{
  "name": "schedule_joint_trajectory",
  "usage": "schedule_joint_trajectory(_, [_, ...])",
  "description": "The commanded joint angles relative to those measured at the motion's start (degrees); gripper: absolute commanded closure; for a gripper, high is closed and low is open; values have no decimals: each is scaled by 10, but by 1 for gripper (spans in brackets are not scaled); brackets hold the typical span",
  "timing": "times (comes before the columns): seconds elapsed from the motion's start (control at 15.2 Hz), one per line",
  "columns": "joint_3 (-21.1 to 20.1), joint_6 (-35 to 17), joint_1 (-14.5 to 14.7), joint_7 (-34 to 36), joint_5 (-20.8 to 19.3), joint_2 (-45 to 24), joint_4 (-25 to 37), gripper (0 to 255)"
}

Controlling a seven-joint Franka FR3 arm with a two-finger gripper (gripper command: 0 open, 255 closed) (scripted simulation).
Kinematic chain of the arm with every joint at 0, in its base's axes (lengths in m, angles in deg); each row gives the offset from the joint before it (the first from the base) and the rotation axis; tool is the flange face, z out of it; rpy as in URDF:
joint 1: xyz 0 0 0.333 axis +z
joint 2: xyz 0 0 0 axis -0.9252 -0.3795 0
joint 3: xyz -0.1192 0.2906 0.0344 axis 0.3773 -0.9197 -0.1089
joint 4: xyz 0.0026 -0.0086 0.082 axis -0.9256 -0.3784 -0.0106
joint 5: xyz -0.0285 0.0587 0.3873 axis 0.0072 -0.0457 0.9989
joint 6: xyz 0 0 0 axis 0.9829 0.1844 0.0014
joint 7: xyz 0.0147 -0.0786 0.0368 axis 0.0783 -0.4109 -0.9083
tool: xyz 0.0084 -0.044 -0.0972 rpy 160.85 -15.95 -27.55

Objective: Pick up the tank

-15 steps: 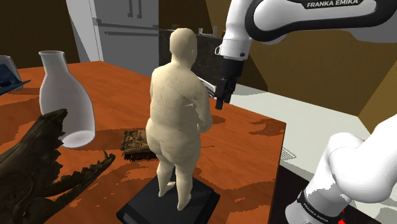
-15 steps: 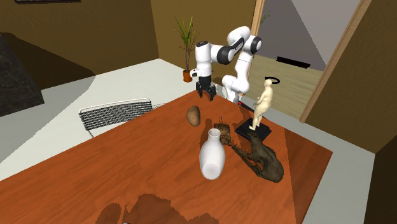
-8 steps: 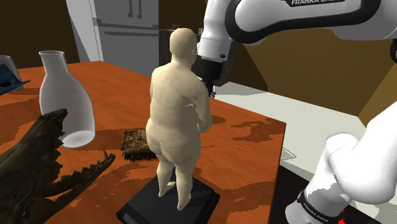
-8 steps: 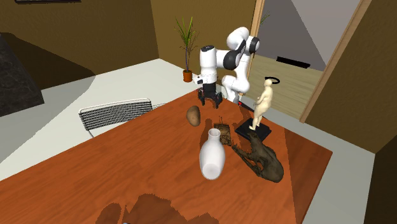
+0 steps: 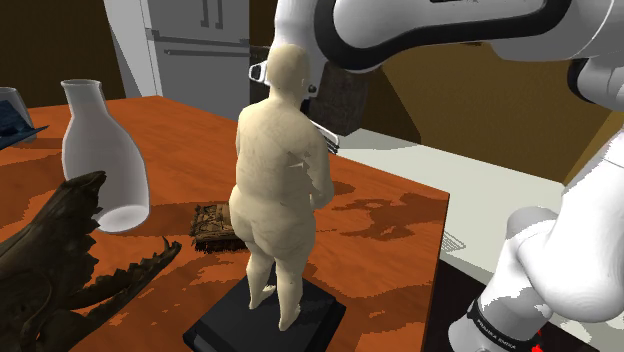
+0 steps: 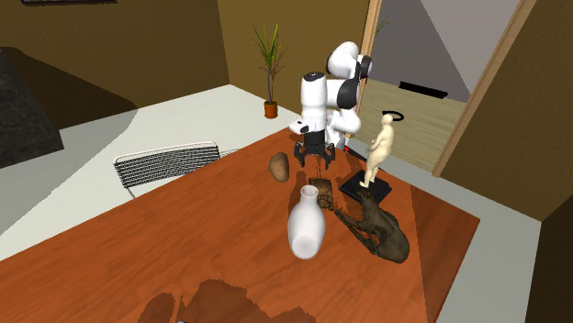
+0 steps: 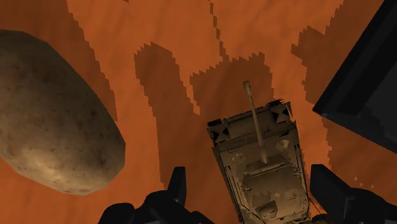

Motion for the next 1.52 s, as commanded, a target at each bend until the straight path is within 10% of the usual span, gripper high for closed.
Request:
schedule_joint_trajectory(0.0, [-12,-8,12,-10,-3,-21,24,0])
schedule_joint_trajectory(0.73, [-24,-71,22,-24,-4,-43,-10,0])
schedule_joint_trajectory(0.79, [-23,-71,22,-25,-3,-42,-11,255])
schedule_joint_trajectory(1.45, [-23,-63,22,-23,-4,-42,-4,255])
